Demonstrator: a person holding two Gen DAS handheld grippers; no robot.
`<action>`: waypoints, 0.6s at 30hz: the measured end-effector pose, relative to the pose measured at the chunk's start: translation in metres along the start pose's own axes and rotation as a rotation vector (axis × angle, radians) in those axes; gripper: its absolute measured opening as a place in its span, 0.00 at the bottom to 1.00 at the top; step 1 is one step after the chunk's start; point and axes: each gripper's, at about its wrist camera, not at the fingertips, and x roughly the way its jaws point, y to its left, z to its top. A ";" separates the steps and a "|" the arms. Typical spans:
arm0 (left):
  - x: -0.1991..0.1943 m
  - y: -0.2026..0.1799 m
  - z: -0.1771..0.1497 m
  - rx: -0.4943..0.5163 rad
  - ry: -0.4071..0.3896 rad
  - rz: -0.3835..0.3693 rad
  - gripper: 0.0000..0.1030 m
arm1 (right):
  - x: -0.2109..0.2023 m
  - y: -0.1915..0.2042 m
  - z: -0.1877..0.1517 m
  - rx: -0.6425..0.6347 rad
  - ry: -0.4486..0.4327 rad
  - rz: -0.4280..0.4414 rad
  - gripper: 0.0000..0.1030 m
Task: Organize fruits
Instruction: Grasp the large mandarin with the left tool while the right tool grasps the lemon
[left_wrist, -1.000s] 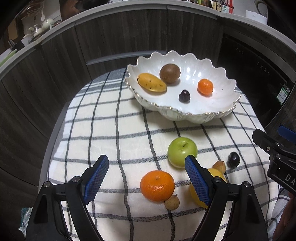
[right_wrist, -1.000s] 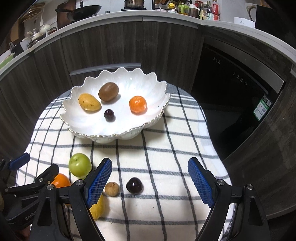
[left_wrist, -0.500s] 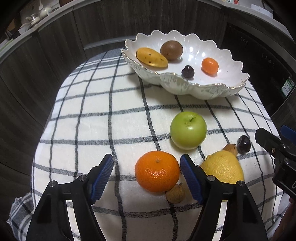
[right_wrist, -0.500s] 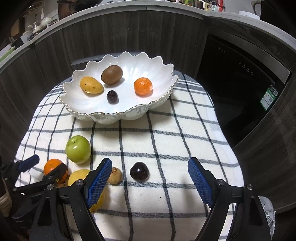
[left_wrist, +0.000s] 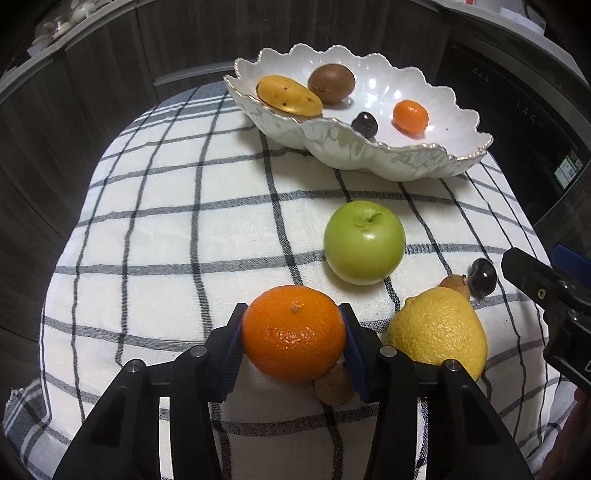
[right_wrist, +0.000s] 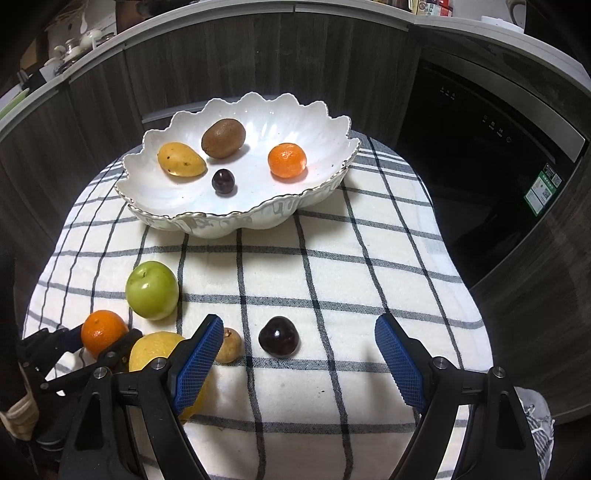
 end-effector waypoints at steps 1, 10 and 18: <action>-0.003 0.001 0.001 -0.001 -0.005 0.002 0.46 | 0.000 0.000 0.000 0.000 -0.001 0.001 0.82; -0.034 0.024 0.003 -0.035 -0.070 0.026 0.46 | -0.015 0.012 0.005 -0.019 -0.033 0.031 0.82; -0.043 0.057 -0.014 -0.081 -0.067 0.059 0.46 | -0.021 0.047 0.000 -0.077 -0.028 0.083 0.82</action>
